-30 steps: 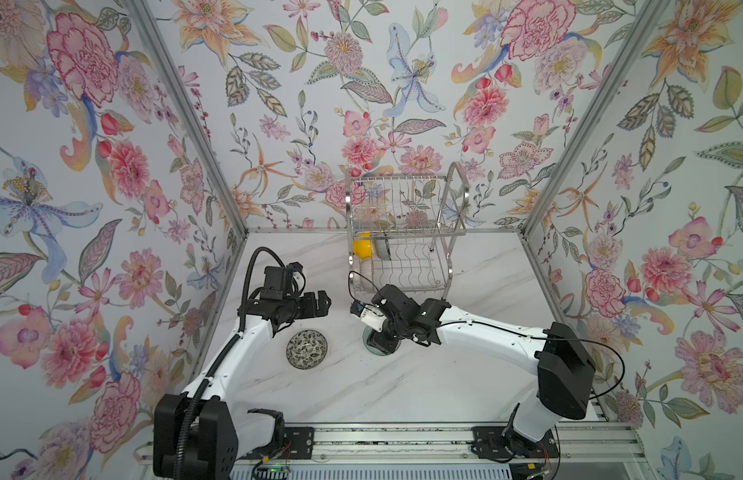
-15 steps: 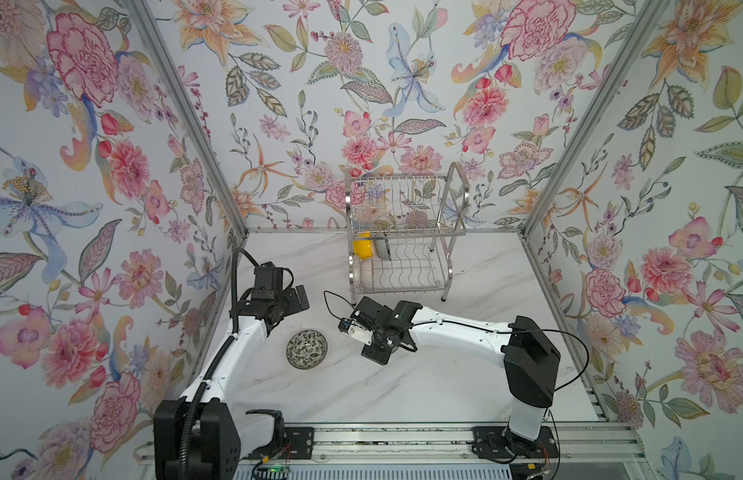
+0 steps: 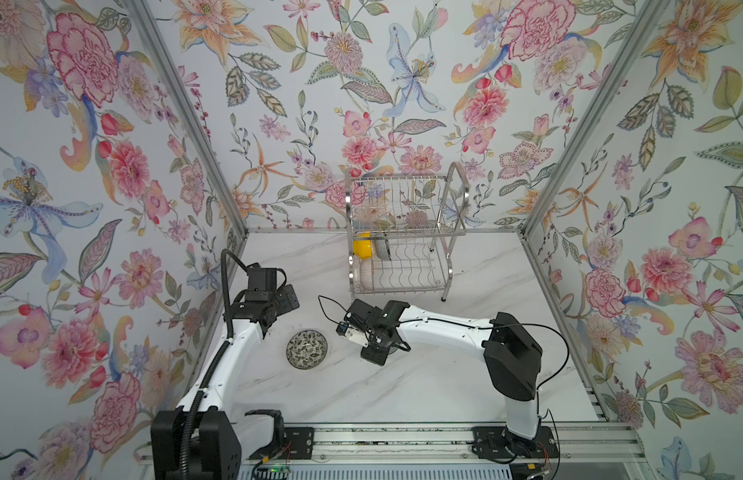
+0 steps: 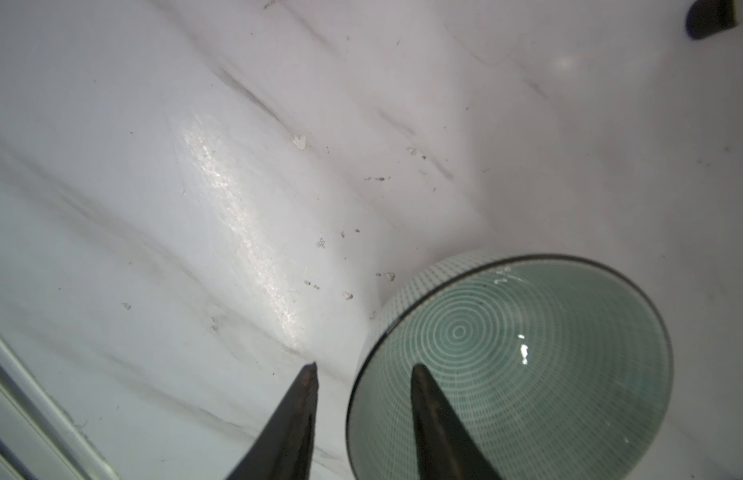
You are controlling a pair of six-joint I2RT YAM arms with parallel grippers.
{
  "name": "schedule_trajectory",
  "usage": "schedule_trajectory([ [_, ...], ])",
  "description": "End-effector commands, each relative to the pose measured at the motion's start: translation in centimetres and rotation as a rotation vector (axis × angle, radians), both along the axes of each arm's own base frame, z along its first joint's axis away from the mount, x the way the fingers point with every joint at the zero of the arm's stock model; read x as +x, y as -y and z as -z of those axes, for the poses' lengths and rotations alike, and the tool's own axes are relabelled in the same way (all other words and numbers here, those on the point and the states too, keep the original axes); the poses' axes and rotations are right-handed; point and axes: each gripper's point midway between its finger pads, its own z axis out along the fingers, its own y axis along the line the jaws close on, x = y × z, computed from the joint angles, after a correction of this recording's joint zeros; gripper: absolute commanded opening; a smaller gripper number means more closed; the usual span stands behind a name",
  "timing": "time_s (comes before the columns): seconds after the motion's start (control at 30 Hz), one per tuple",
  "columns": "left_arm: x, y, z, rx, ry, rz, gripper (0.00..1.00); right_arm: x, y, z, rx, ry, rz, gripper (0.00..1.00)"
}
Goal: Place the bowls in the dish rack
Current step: 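Grasp the pale green bowl rim with the right gripper while the left gripper draws back, then lift the pale green bowl with the right gripper toward the dish rack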
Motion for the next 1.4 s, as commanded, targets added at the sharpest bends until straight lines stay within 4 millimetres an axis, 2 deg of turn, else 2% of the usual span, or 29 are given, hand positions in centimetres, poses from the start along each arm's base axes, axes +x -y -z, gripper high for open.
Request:
schedule_trajectory([
  [0.0, -0.2, -1.3, -1.3, 0.02, 0.031, -0.056, 0.99, 0.0, 0.0, 0.5, -0.038, 0.007, -0.004, 0.36],
  [0.23, -0.3, -1.6, -1.3, 0.029, 0.034, -0.064, 0.99, 0.0, -0.2, 1.4, -0.045, 0.013, 0.0, 0.3],
  [0.53, 0.0, -1.2, -1.1, 0.014, 0.03, -0.045, 0.99, 0.3, 0.0, 1.5, -0.039, 0.041, 0.014, 0.21],
  [0.87, 0.2, -0.6, -1.0, -0.008, 0.034, -0.018, 0.99, 0.8, 0.4, 0.6, -0.022, 0.074, 0.038, 0.07],
  [1.37, 0.7, 2.1, -1.2, -0.087, 0.07, 0.132, 0.99, 1.4, 1.1, -1.4, 0.026, 0.122, 0.04, 0.01],
])
